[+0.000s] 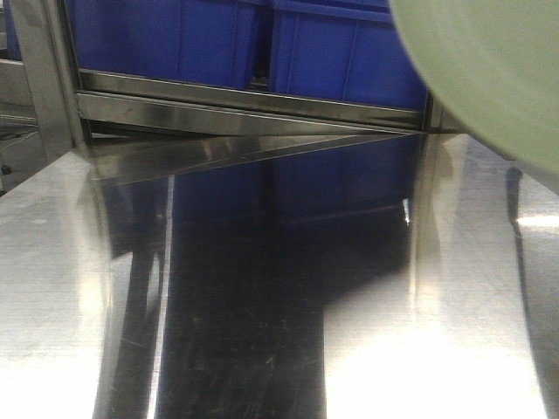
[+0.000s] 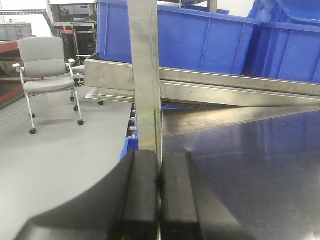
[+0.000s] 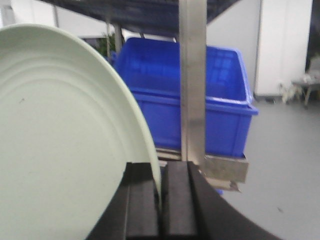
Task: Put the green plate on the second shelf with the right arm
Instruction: 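Hold the plate raised upright in the right gripper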
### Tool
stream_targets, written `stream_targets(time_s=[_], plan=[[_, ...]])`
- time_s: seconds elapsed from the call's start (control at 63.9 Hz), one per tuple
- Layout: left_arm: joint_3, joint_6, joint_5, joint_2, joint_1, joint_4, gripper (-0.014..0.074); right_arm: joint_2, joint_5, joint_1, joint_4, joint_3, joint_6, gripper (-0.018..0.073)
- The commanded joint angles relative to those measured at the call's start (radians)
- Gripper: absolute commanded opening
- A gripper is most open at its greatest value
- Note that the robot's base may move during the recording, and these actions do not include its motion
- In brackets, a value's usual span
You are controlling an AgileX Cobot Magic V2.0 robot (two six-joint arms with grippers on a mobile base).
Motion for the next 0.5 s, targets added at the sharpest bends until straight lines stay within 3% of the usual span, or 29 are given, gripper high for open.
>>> stream_targets(time_s=[0.0,0.157,0.485], plan=[[0.040,-0.002,-0.080,-0.016,-0.003,0.000,0.0130,-0.043,-0.235,-0.007,-0.008,0.075,-0.001,0.0055],[0.040,-0.002,-0.080,-0.016,-0.003,0.000,0.0130,-0.054,-0.289,-0.007,0.004,0.173,0.000,0.0055],[0.040,-0.002,-0.080,-0.016,-0.003,0.000,0.0130,-0.065,-0.359,-0.007,-0.008,0.197,0.000,0.0055]])
